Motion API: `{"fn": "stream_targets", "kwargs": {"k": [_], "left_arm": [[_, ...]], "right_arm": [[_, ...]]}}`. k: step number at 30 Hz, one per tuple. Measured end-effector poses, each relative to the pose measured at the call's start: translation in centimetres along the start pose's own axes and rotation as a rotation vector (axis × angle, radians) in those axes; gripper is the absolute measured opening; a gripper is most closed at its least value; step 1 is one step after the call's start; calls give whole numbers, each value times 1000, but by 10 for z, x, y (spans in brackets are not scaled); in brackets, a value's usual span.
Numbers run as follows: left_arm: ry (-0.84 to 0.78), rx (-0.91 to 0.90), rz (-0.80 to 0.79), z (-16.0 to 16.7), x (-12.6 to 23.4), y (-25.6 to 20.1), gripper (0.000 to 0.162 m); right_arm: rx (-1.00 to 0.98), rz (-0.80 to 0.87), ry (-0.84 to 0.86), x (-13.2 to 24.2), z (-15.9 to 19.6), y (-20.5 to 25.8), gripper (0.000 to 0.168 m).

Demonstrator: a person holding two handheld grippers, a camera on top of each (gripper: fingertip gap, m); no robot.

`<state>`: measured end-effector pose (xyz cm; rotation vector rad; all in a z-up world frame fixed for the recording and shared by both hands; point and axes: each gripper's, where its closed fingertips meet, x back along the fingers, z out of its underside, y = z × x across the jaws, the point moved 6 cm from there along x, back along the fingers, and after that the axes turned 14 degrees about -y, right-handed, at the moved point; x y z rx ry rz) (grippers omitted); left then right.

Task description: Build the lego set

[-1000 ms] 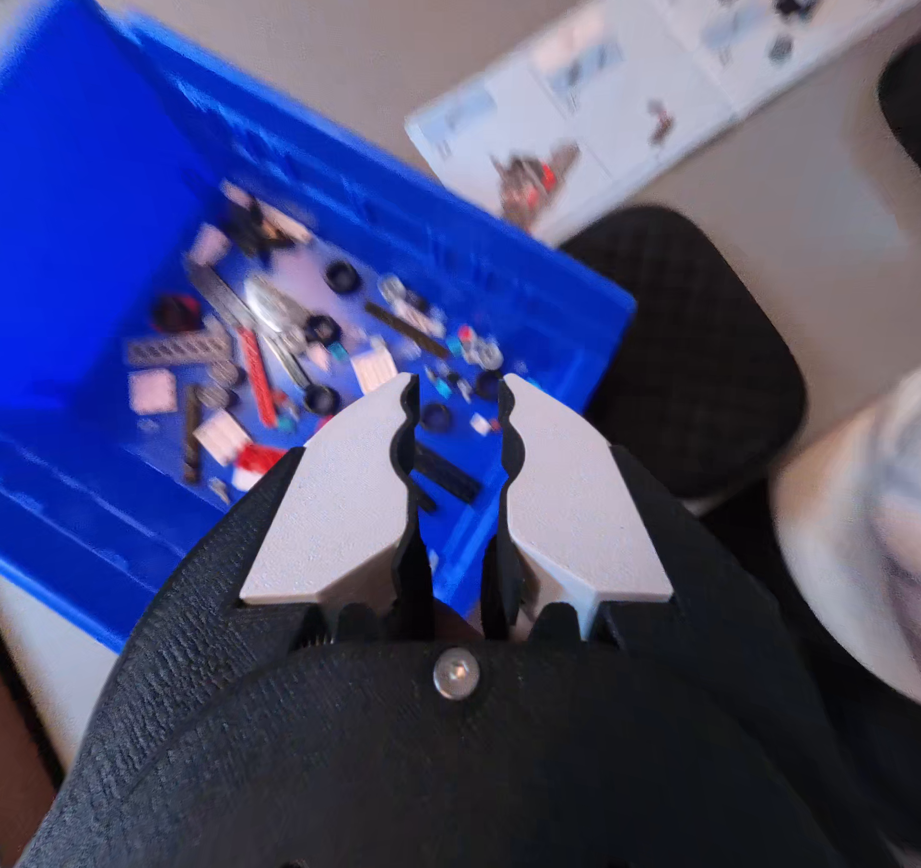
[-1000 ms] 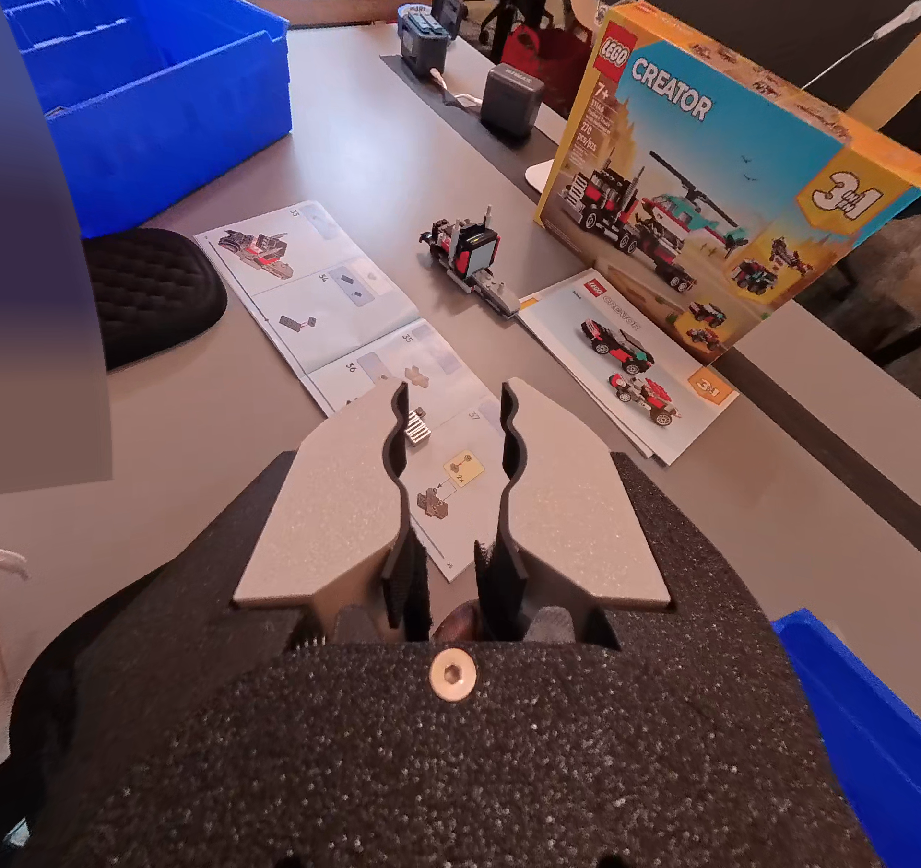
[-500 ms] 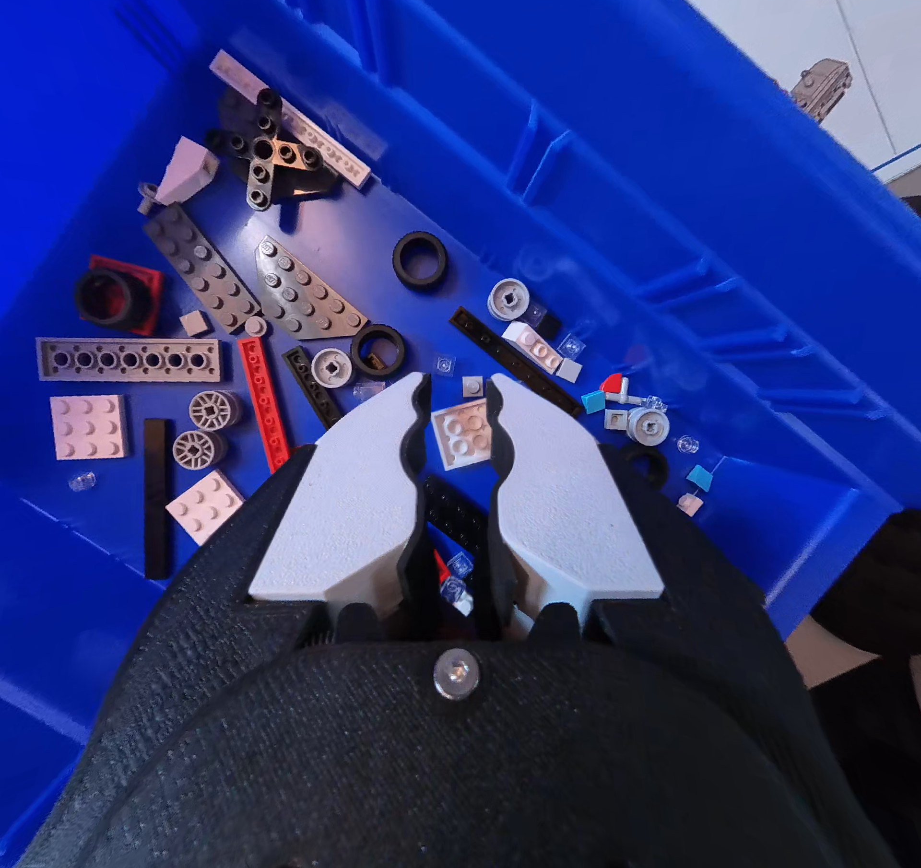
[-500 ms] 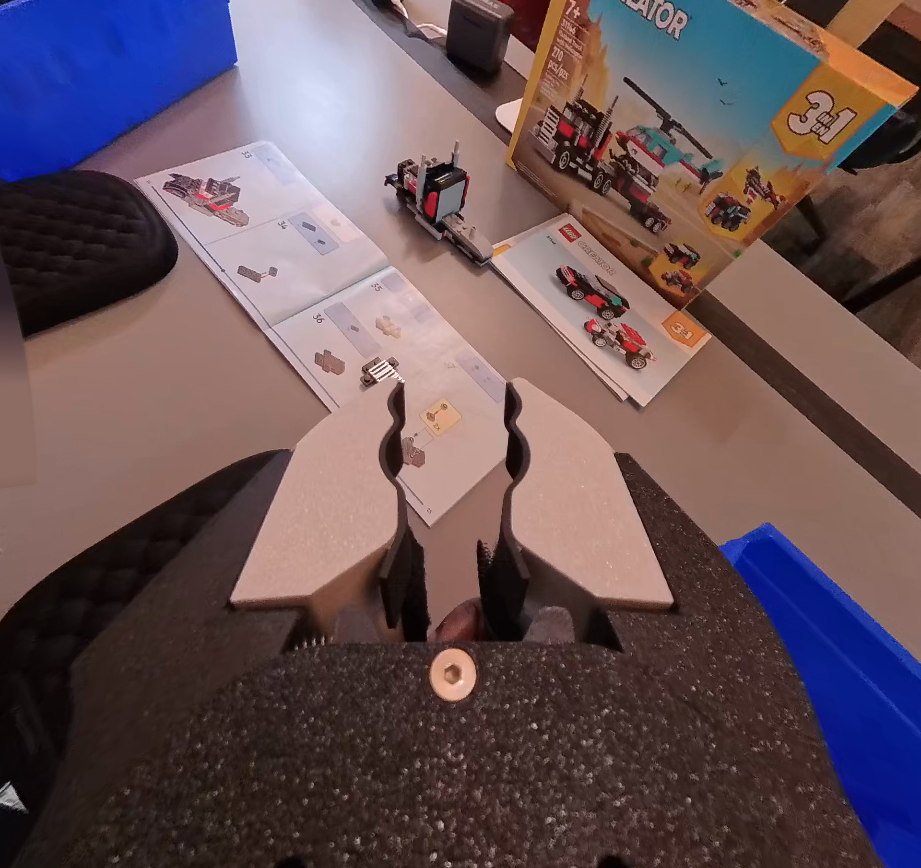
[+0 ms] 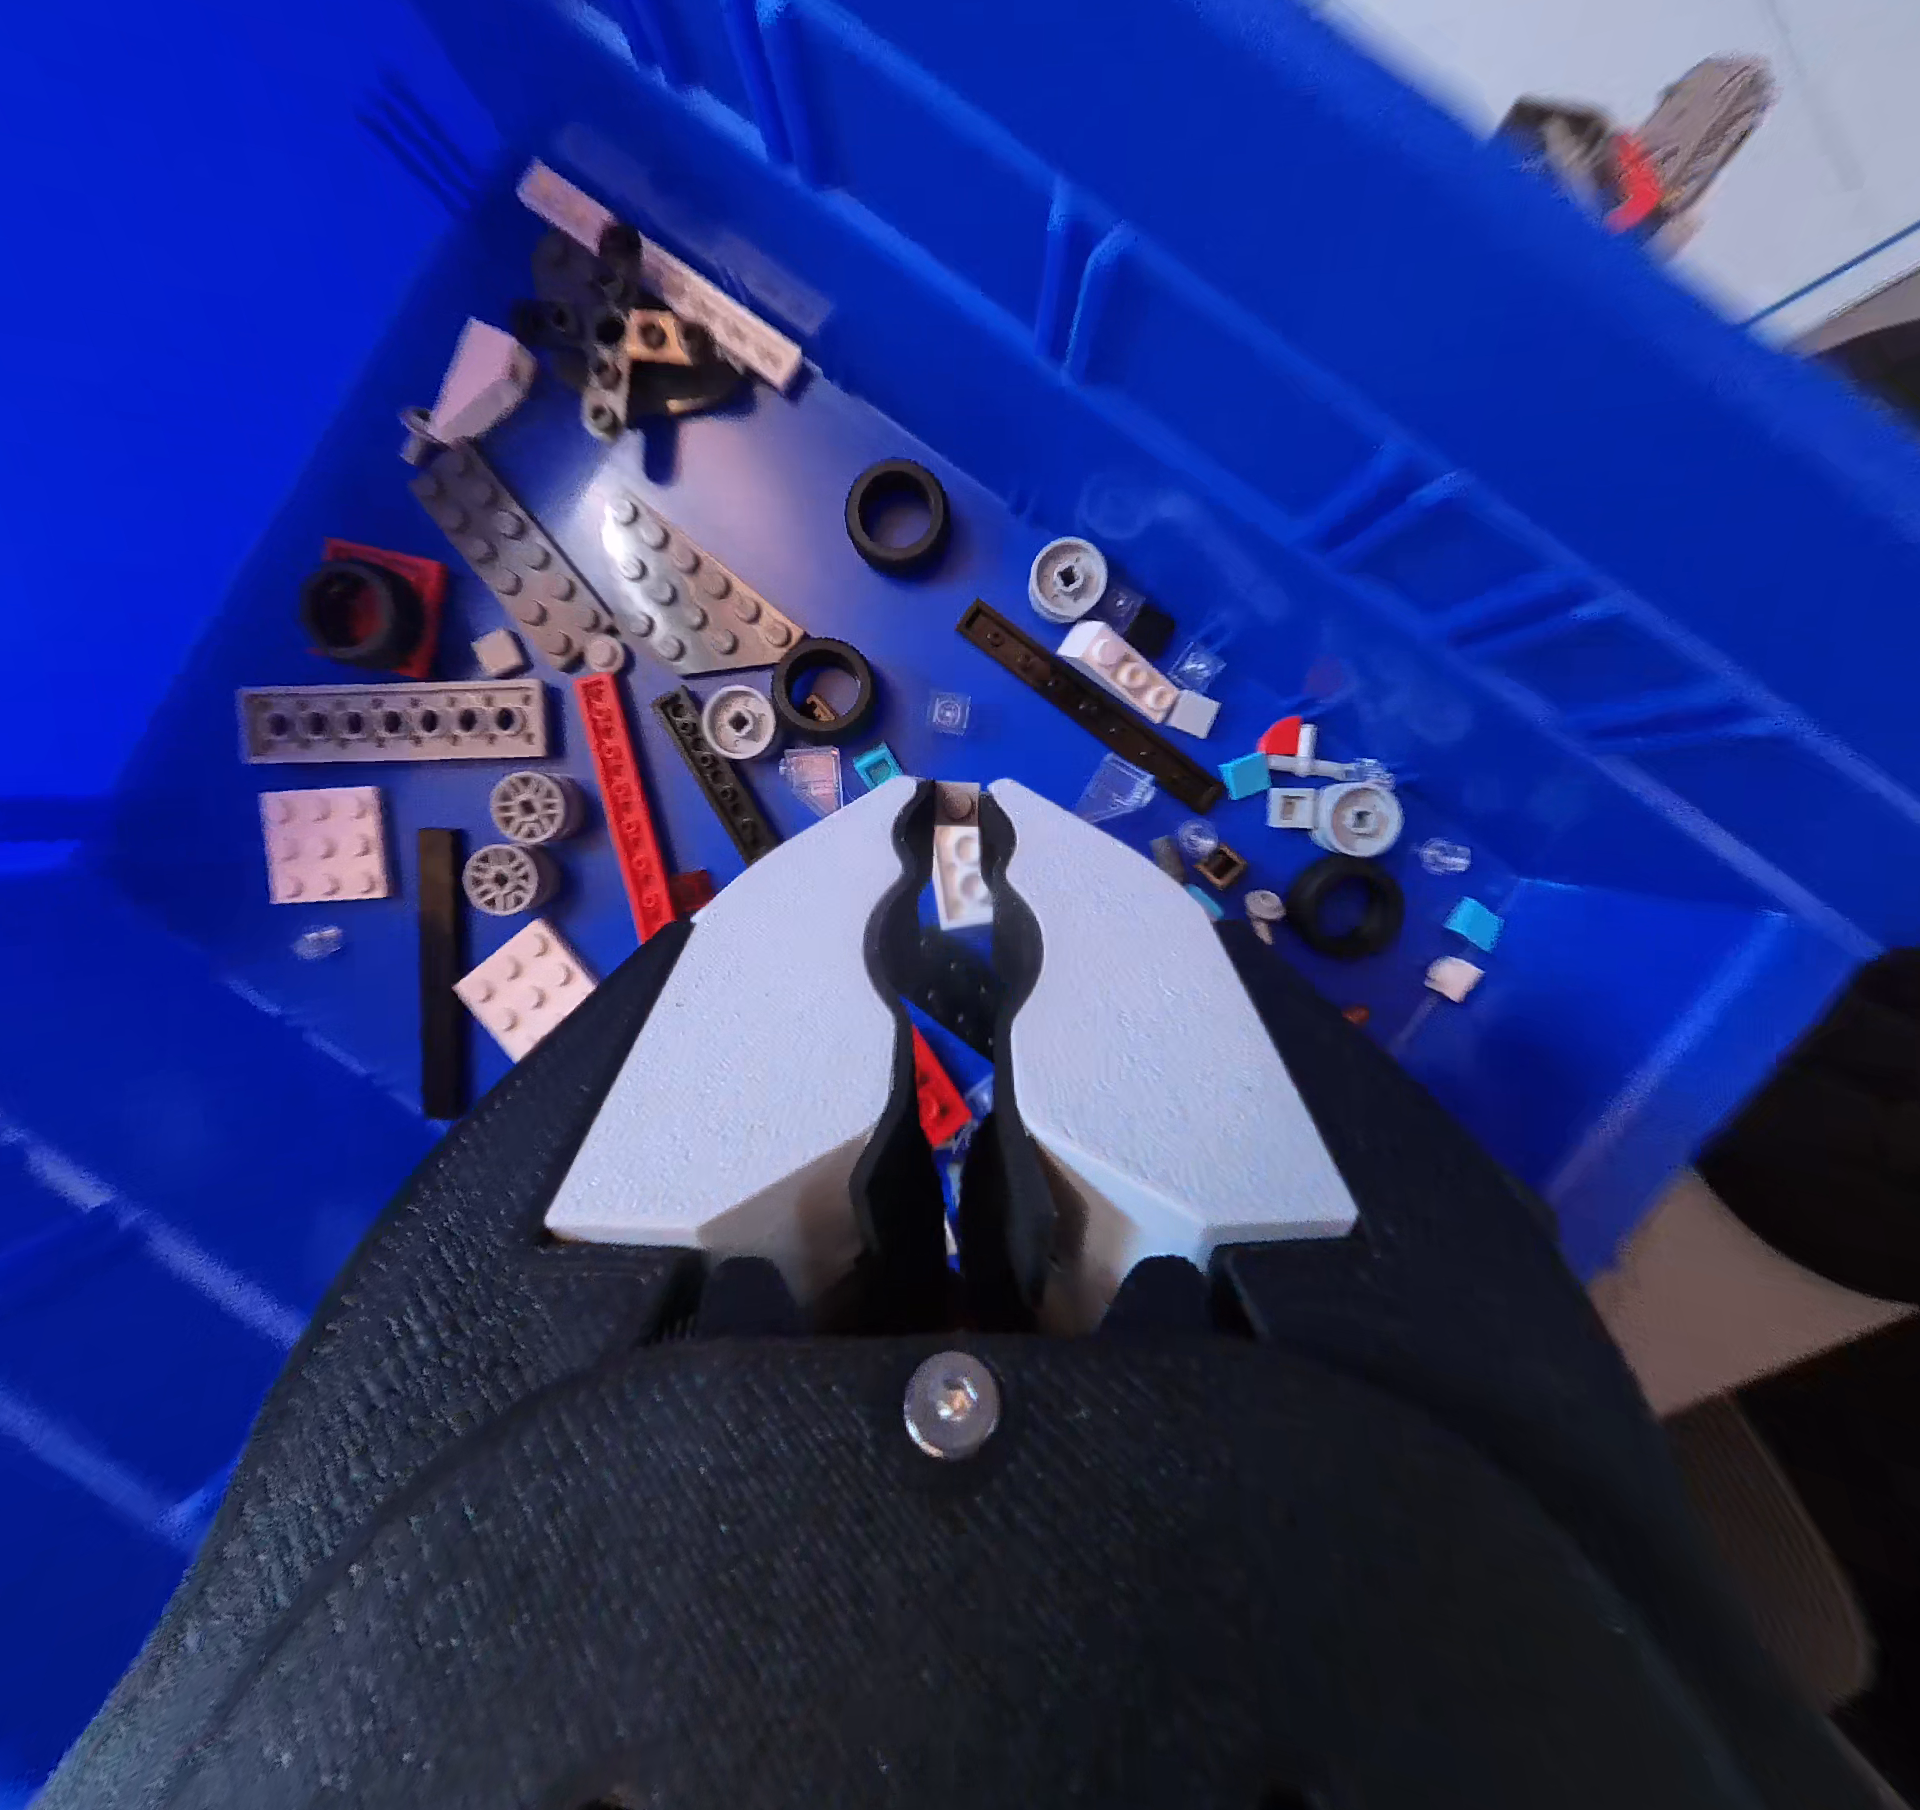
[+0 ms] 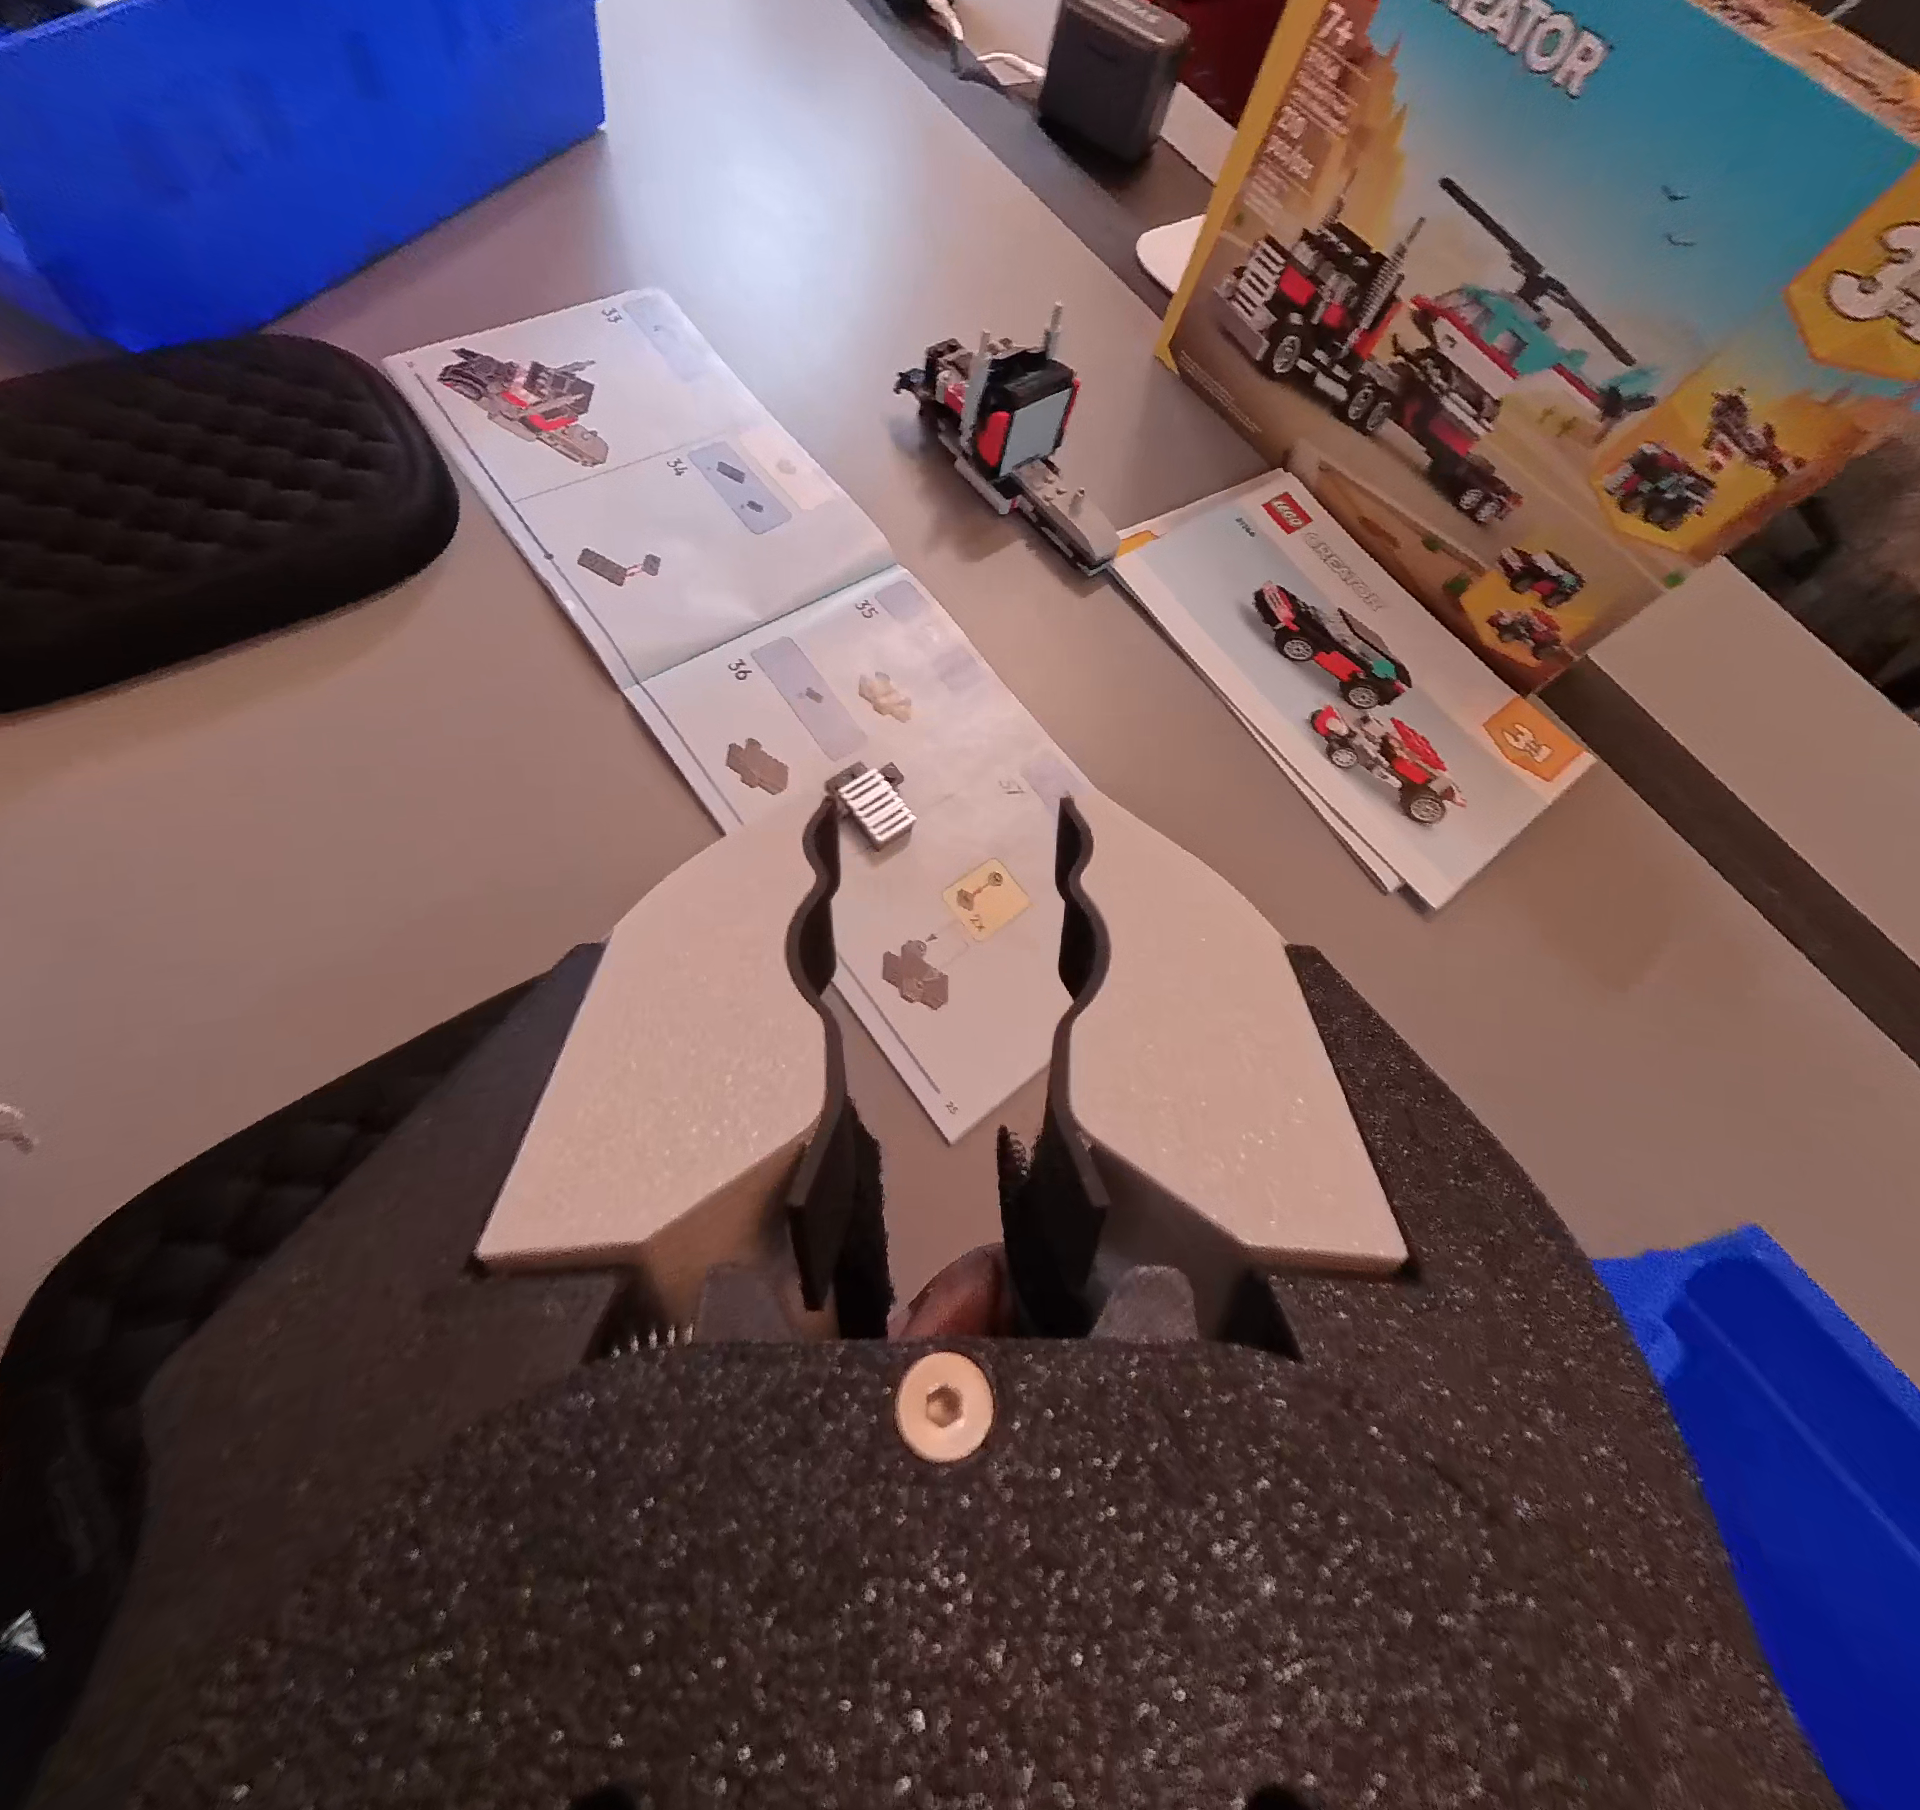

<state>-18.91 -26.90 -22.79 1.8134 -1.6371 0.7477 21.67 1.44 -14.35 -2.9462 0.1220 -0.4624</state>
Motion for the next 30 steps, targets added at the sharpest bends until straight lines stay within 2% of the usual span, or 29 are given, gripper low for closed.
{"fn": "stream_targets", "kwargs": {"k": [3,6,10,15,18,21,25,30], "left_arm": [[-107,-55,14,-31,31,-16,8],[-235,-156,126,-72,55,-61,8],[-274,-291,362,-104,48,-139,9],[-133,-341,515,-99,-12,-210,9],[-76,-342,576,-93,-45,-238,8],[-15,-357,595,-86,-68,-245,8],[-6,-369,638,-87,-75,-246,8],[62,-445,614,-82,-86,-244,9]], "right_arm": [[-1,-39,12,-4,5,6,41],[-1,-55,12,-5,11,9,41],[-18,-66,2,-3,18,12,40],[-28,-62,6,3,25,14,40],[-38,-62,-7,7,27,14,40],[-40,-56,5,11,30,12,40],[-51,-59,2,14,35,12,40],[-54,-60,16,13,39,13,40]]}}
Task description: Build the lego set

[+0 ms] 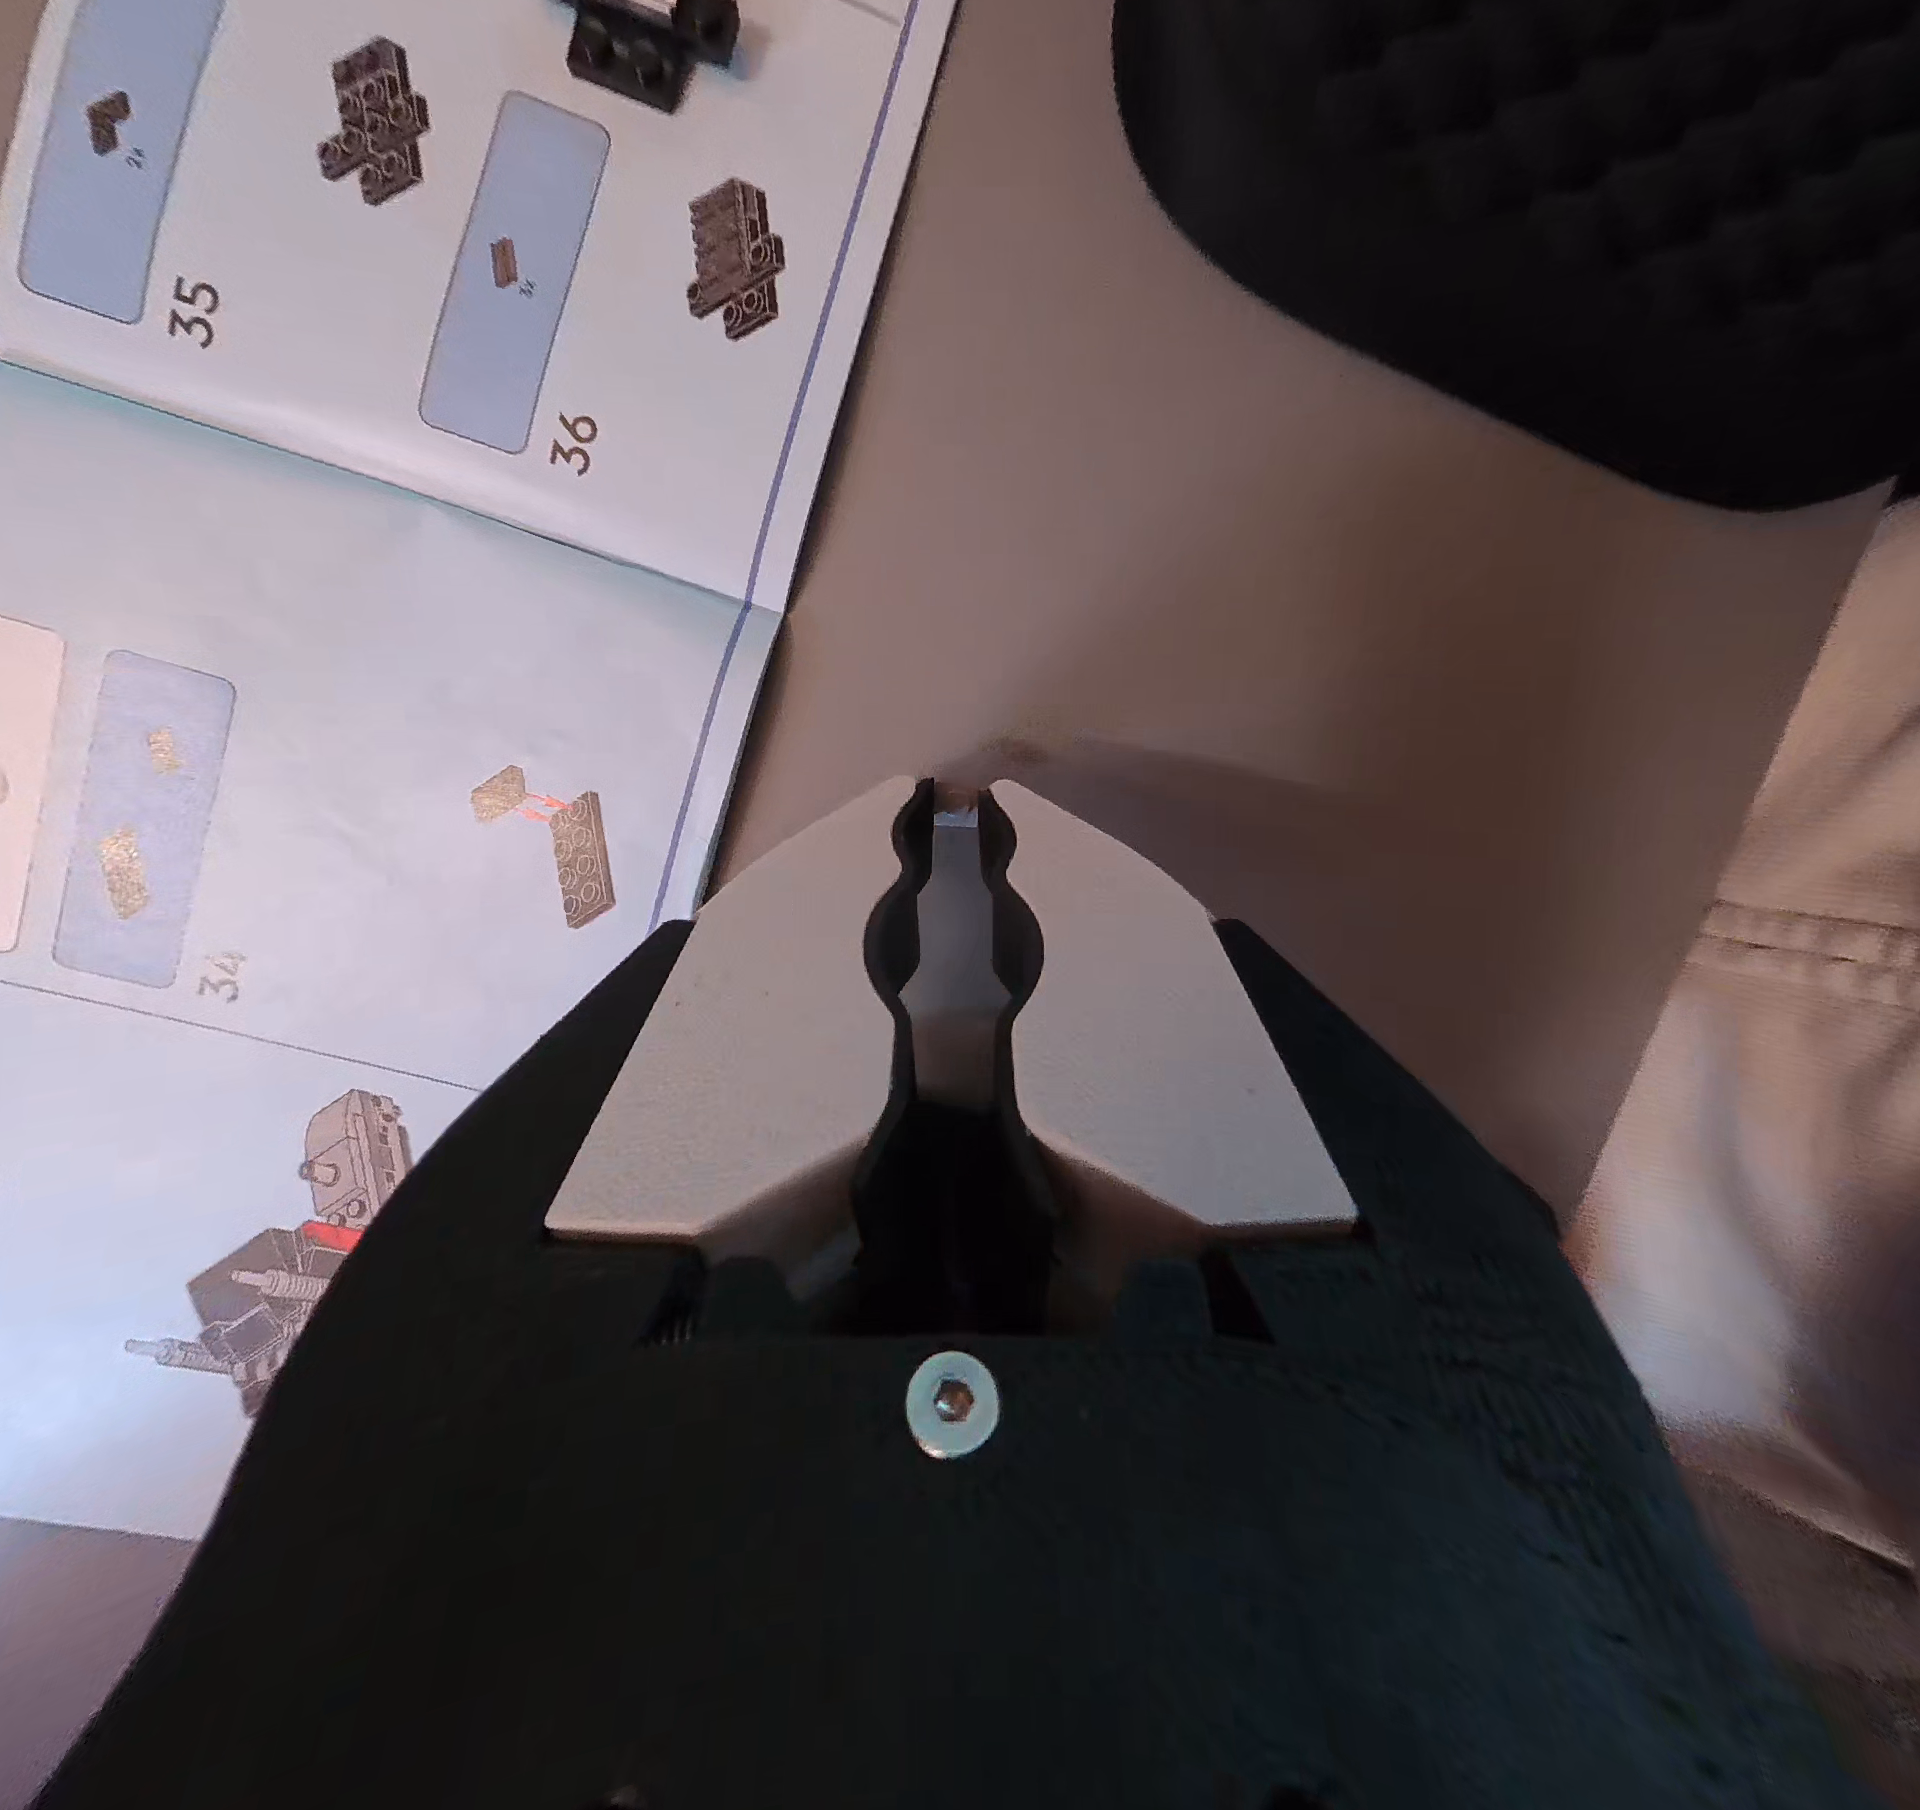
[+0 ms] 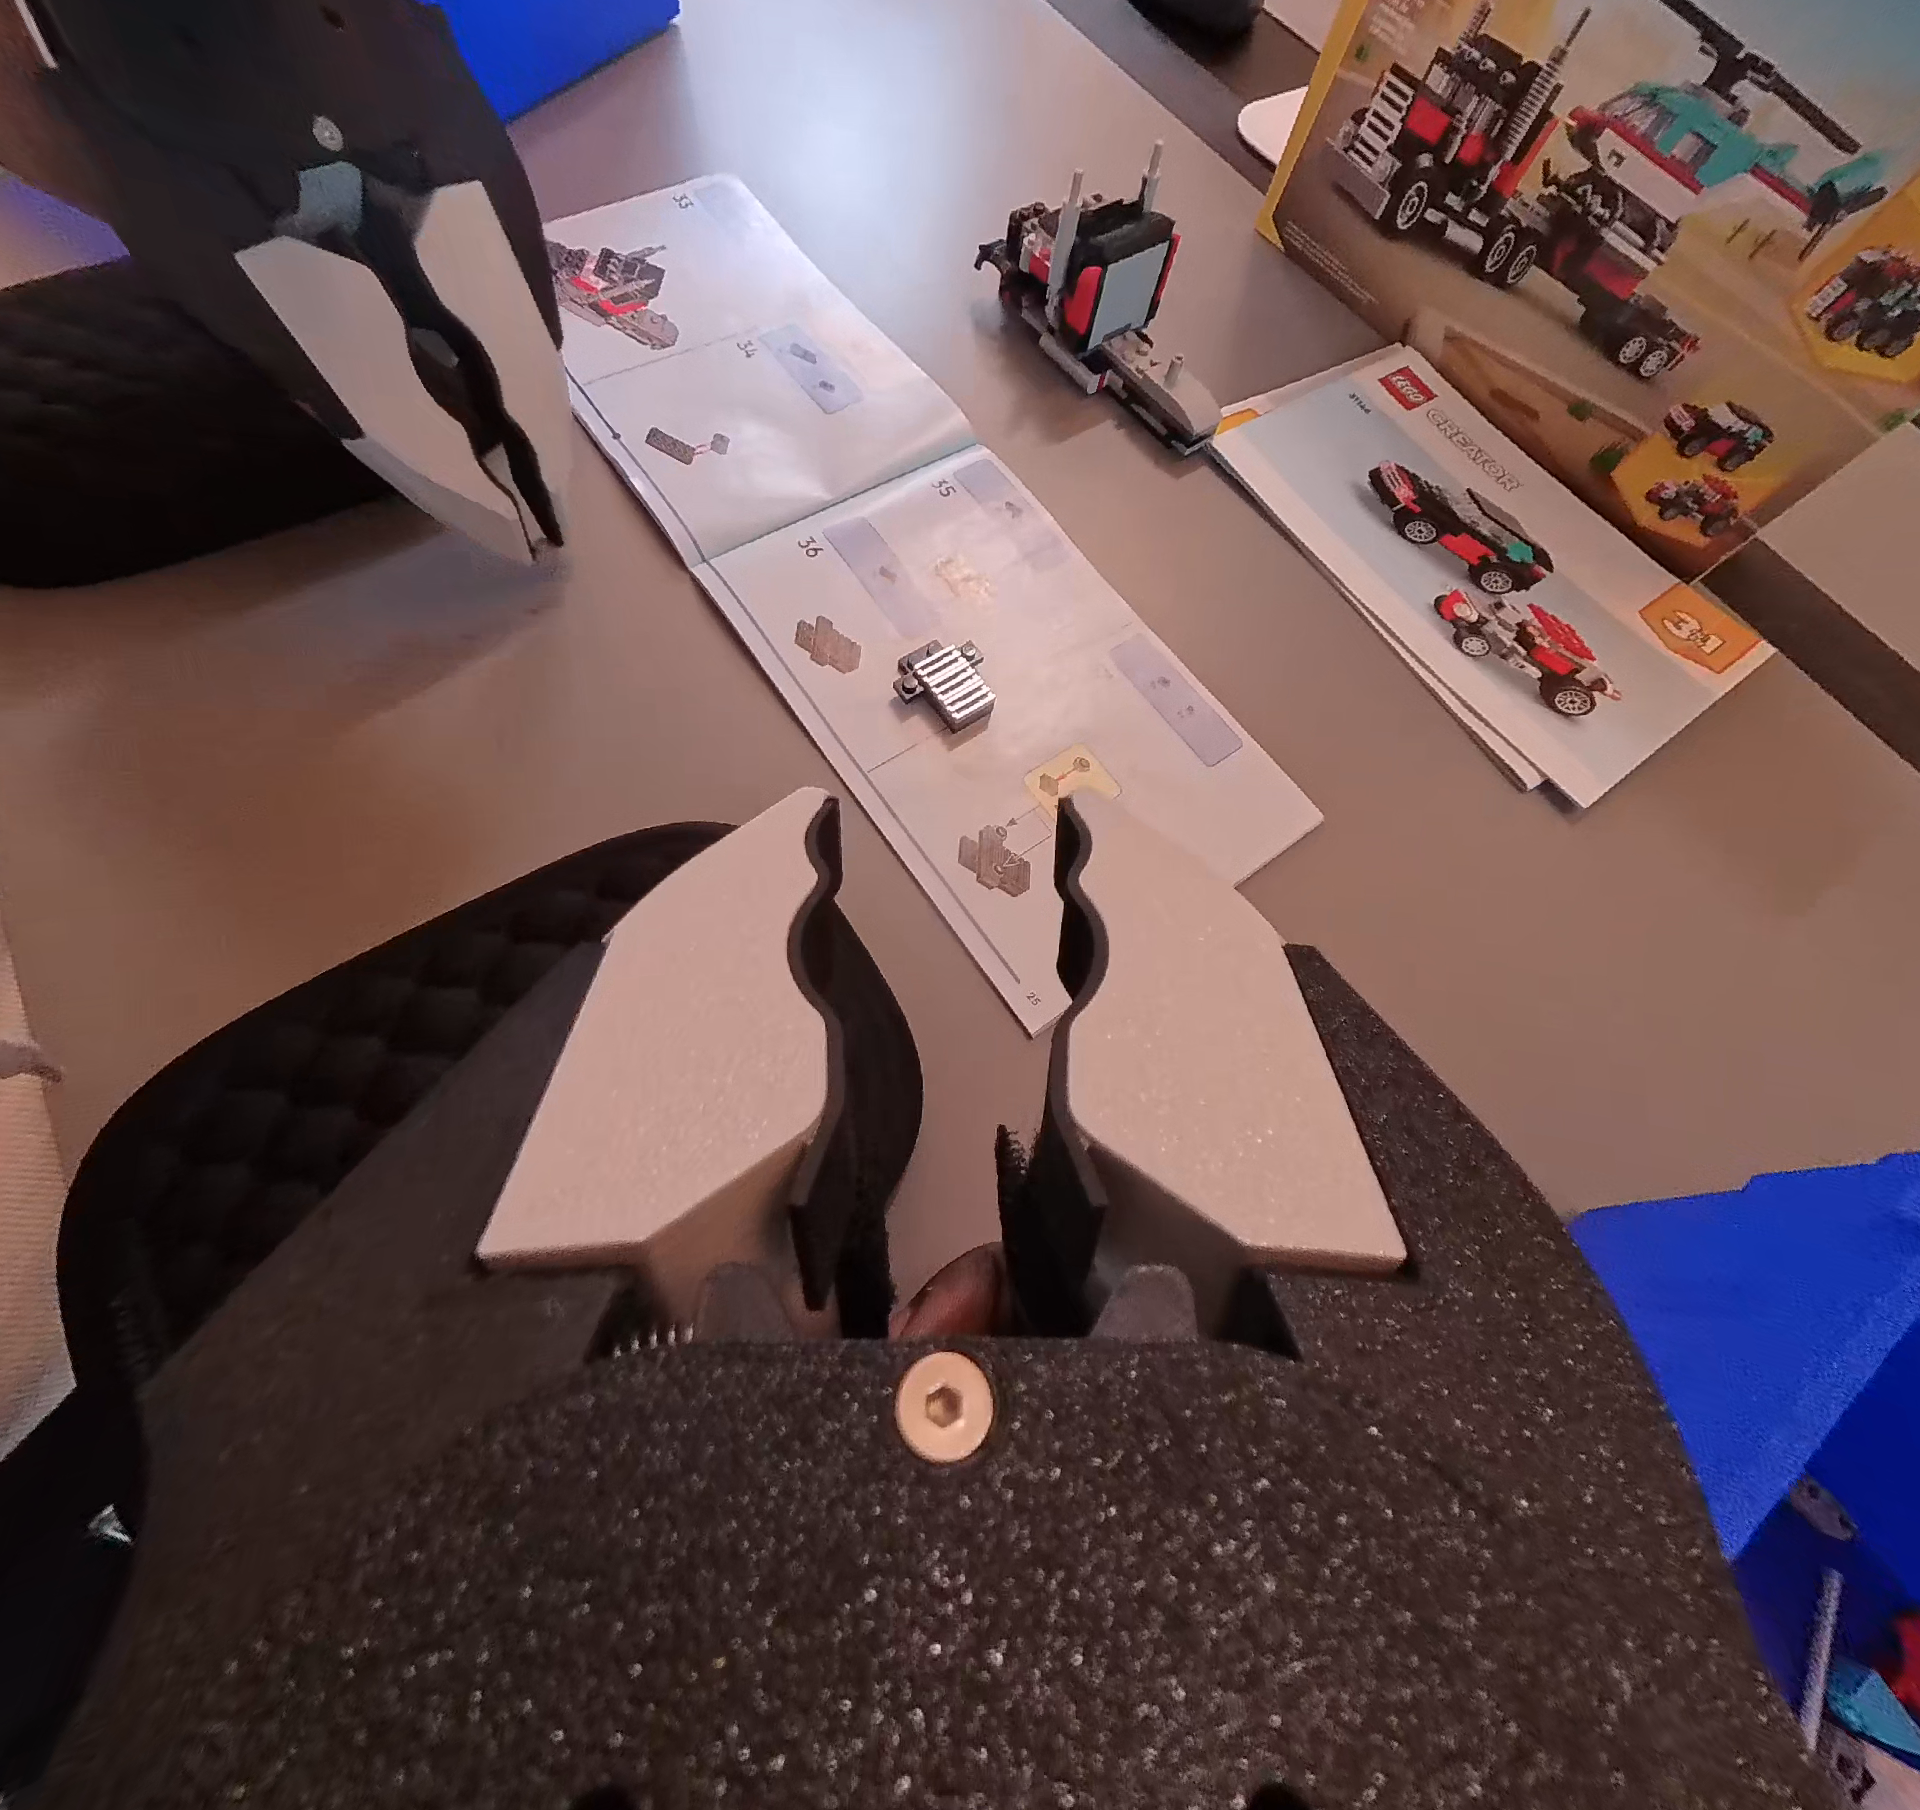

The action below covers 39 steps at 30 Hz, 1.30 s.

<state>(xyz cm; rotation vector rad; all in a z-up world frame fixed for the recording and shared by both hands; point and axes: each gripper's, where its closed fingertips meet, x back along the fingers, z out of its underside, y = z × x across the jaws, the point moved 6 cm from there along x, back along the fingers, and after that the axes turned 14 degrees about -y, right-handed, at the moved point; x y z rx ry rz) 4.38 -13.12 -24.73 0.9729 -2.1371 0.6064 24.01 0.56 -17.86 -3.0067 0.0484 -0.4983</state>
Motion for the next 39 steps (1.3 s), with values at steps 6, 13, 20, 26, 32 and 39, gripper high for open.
{"fn": "stream_targets", "kwargs": {"k": [6,13,20,26,32,39], "left_arm": [[41,-13,1,4,-6,2,9],[42,-1,11,3,-6,3,14],[36,10,-17,5,-2,6,27],[-45,61,-31,0,10,9,38],[-171,65,-87,-14,33,9,55],[-434,88,-43,-19,104,-4,56]], "right_arm": [[5,-1,1,1,0,1,40],[3,3,4,2,0,1,40],[12,0,11,2,-1,2,40],[21,-16,14,-2,-2,5,40],[25,-30,9,-7,-4,8,40],[27,-67,10,-17,-2,15,41]]}}
